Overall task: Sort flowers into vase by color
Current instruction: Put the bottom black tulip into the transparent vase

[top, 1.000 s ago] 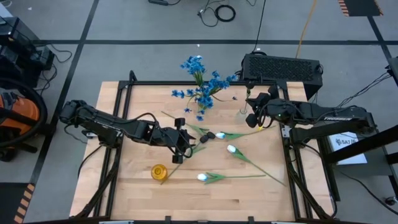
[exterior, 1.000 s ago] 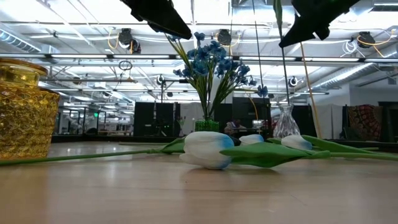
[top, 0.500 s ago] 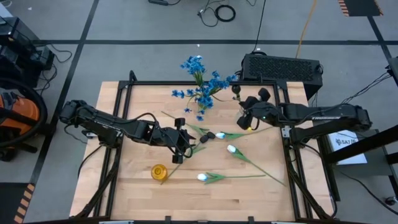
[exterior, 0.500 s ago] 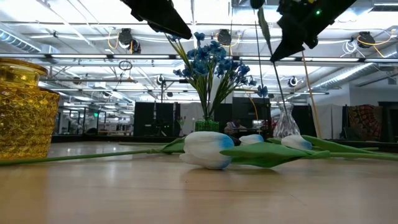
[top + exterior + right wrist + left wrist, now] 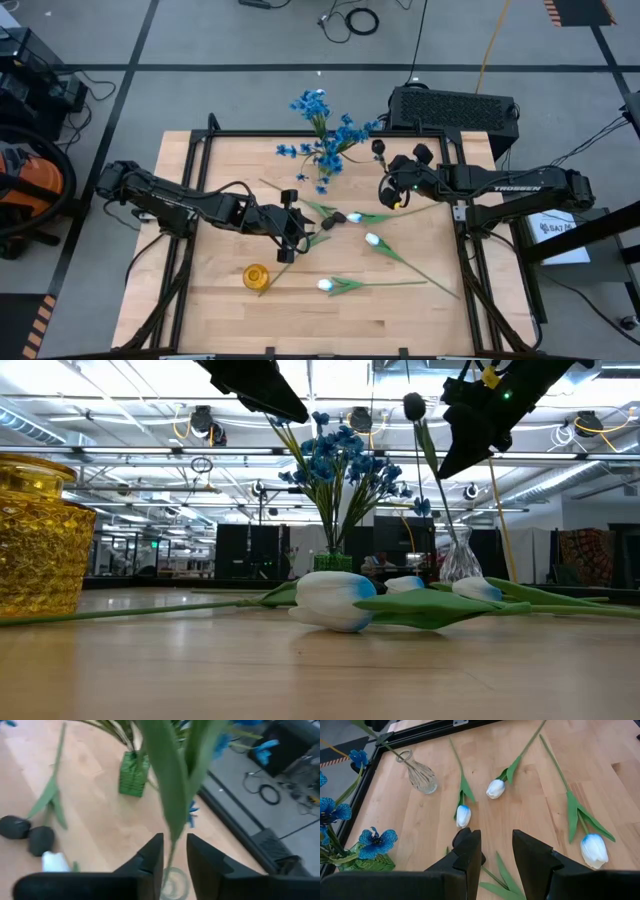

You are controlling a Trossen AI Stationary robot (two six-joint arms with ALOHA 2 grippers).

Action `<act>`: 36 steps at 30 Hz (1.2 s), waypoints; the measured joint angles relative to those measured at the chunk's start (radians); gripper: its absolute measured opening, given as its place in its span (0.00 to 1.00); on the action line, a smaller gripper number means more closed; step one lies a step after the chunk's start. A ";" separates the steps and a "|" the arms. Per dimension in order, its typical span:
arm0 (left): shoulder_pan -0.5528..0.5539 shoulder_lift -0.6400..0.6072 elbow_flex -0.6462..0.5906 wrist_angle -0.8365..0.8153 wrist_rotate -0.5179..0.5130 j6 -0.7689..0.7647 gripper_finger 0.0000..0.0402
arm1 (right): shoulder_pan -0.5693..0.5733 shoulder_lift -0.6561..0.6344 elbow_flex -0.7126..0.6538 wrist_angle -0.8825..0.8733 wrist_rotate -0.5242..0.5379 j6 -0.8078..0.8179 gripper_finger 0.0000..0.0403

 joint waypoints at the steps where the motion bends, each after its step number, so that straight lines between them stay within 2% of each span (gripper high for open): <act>1: 0.000 0.000 0.000 0.000 0.000 0.000 0.29 | 0.000 0.000 0.000 -0.001 -0.016 0.000 0.22; 7: 0.000 0.000 0.000 -0.001 0.001 -0.023 0.29 | 0.000 -0.008 0.000 -0.024 -0.048 0.003 0.35; 13: 0.000 0.000 0.000 -0.001 0.001 -0.065 0.29 | 0.001 -0.085 0.000 -0.087 -0.047 0.041 0.42; 19: -0.011 0.000 0.000 -0.001 0.004 -0.174 0.29 | 0.005 -0.172 0.000 -0.159 -0.048 0.081 0.45; 24: -0.079 0.009 0.000 -0.005 0.005 -0.272 0.29 | 0.005 -0.209 0.000 -0.191 -0.059 0.090 0.47; 31: -0.187 0.092 -0.002 0.045 -0.056 -0.289 0.29 | 0.005 -0.217 0.000 -0.196 -0.098 0.090 0.49; 36: -0.213 0.177 -0.002 0.072 -0.069 -0.379 0.29 | 0.005 -0.217 0.000 -0.194 -0.097 0.088 0.52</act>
